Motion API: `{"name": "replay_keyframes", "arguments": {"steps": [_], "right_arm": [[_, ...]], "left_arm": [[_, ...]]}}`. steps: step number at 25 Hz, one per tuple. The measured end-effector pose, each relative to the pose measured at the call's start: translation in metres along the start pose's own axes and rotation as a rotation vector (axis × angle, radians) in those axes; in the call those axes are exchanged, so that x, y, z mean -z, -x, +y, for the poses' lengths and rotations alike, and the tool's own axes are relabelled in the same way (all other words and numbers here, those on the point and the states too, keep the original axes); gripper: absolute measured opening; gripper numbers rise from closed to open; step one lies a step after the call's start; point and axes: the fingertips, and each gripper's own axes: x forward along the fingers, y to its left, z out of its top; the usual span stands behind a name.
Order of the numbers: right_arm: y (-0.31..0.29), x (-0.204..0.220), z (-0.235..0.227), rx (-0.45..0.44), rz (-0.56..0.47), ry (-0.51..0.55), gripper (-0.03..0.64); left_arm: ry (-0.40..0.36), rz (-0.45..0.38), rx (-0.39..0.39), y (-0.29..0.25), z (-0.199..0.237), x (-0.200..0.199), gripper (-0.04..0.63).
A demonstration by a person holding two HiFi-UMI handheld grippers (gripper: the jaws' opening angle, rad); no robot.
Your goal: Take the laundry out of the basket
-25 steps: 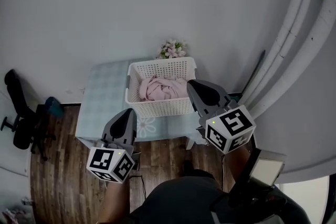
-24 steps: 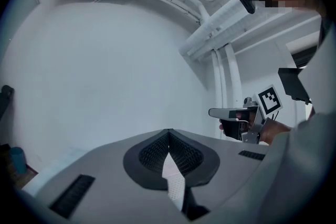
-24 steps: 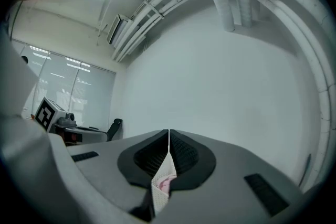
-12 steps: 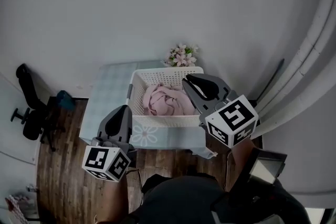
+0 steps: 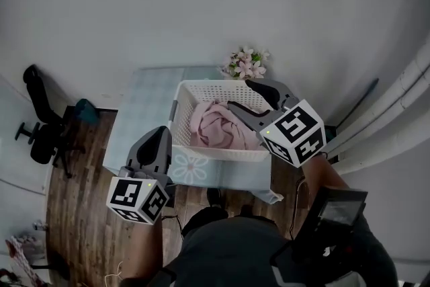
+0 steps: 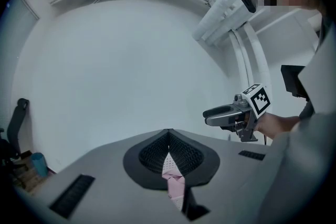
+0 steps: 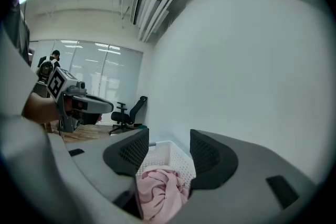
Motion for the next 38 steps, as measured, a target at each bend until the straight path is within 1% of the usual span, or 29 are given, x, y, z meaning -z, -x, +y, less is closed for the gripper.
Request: {"name": "replay_keyframes", "arguments": {"steps": [2, 4, 7, 8, 10, 14, 20, 24, 26, 28, 31, 34, 38], "right_arm": [[-0.013, 0.004, 0.002, -0.052, 0.017, -0.014, 0.250], [-0.029, 0.015, 0.007, -0.121, 0.068, -0.011, 0.250], [-0.053, 0.041, 0.013, -0.189, 0.193, 0.068, 0.256], [-0.061, 0.051, 0.016, -0.216, 0.239, 0.096, 0.281], [-0.076, 0.076, 0.021, -0.274, 0.335, 0.138, 0.368], [-0.102, 0.134, 0.020, -0.336, 0.518, 0.182, 0.465], [-0.124, 0.219, 0.031, -0.478, 0.764, 0.219, 0.531], [-0.132, 0.263, 0.042, -0.568, 0.896, 0.299, 0.551], [-0.139, 0.282, 0.045, -0.589, 0.941, 0.325, 0.554], [-0.147, 0.301, 0.044, -0.588, 0.972, 0.339, 0.557], [-0.155, 0.324, 0.045, -0.586, 1.024, 0.328, 0.557], [-0.161, 0.339, 0.048, -0.589, 1.061, 0.333, 0.557], [-0.169, 0.352, 0.052, -0.602, 1.085, 0.352, 0.557]], "left_arm": [[0.009, 0.000, 0.003, -0.005, 0.011, 0.002, 0.008], [0.008, -0.001, 0.008, -0.011, 0.023, 0.001, 0.008], [0.011, 0.004, 0.015, -0.023, 0.039, 0.004, 0.008], [0.017, 0.008, 0.015, -0.026, 0.045, 0.006, 0.008], [0.029, 0.019, 0.014, -0.032, 0.055, 0.012, 0.008], [0.049, 0.050, 0.024, -0.043, 0.069, 0.030, 0.008], [0.080, 0.090, 0.012, -0.053, 0.088, 0.052, 0.008], [0.093, 0.103, -0.002, -0.055, 0.099, 0.059, 0.008], [0.100, 0.110, -0.007, -0.057, 0.103, 0.063, 0.008], [0.105, 0.119, -0.009, -0.059, 0.105, 0.068, 0.008], [0.112, 0.136, -0.011, -0.061, 0.109, 0.073, 0.008], [0.121, 0.142, -0.012, -0.062, 0.116, 0.074, 0.008], [0.140, 0.154, -0.020, -0.066, 0.126, 0.082, 0.008]]}}
